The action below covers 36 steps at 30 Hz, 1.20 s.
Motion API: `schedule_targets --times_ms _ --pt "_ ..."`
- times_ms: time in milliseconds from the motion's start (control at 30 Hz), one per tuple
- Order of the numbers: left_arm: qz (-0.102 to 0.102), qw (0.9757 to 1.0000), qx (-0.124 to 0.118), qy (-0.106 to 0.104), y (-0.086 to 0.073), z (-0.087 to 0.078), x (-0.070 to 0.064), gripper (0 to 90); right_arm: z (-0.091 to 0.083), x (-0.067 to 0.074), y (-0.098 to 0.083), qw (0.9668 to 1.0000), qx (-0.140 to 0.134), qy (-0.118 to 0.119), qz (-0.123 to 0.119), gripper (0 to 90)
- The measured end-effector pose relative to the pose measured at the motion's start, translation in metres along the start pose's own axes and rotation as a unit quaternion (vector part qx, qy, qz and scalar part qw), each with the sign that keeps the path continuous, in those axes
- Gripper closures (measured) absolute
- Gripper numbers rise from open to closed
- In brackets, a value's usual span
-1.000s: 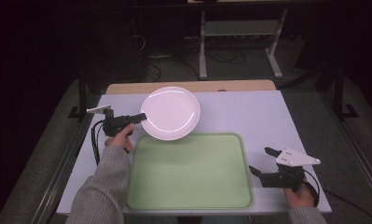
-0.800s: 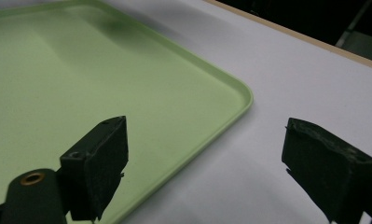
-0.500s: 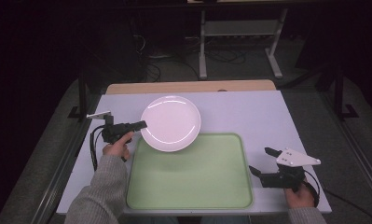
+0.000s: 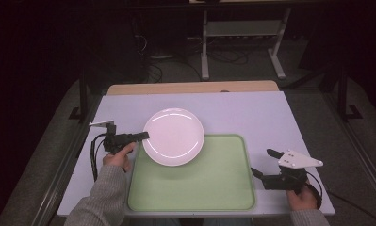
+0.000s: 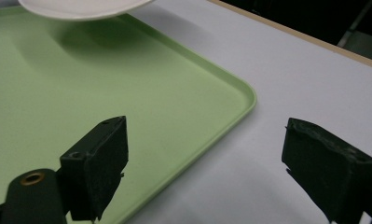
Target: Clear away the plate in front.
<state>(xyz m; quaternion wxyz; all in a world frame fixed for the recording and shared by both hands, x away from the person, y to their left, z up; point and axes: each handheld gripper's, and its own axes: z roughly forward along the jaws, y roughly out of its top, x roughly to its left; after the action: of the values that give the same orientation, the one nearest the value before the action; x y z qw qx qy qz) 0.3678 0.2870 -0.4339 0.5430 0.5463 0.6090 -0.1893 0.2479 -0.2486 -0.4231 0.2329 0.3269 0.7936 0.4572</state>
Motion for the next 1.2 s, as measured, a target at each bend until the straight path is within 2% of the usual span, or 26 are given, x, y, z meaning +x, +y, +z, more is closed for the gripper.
schedule_targets --times_ms 567,1000,1200 --pt "0.040 0.9983 0.043 -0.005 -0.021 0.004 -0.011 86.9 0.000 0.001 0.001 1.0000 -0.001 -0.005 0.001 13.7" --pt "0.053 0.9962 0.069 -0.007 -0.031 0.012 -0.020 86.9 0.000 0.002 0.001 1.0000 -0.002 -0.005 0.002 13.7" --pt "0.058 0.9954 0.076 0.001 -0.035 0.017 -0.023 86.9 0.000 0.002 0.001 1.0000 -0.001 -0.006 0.001 13.7"
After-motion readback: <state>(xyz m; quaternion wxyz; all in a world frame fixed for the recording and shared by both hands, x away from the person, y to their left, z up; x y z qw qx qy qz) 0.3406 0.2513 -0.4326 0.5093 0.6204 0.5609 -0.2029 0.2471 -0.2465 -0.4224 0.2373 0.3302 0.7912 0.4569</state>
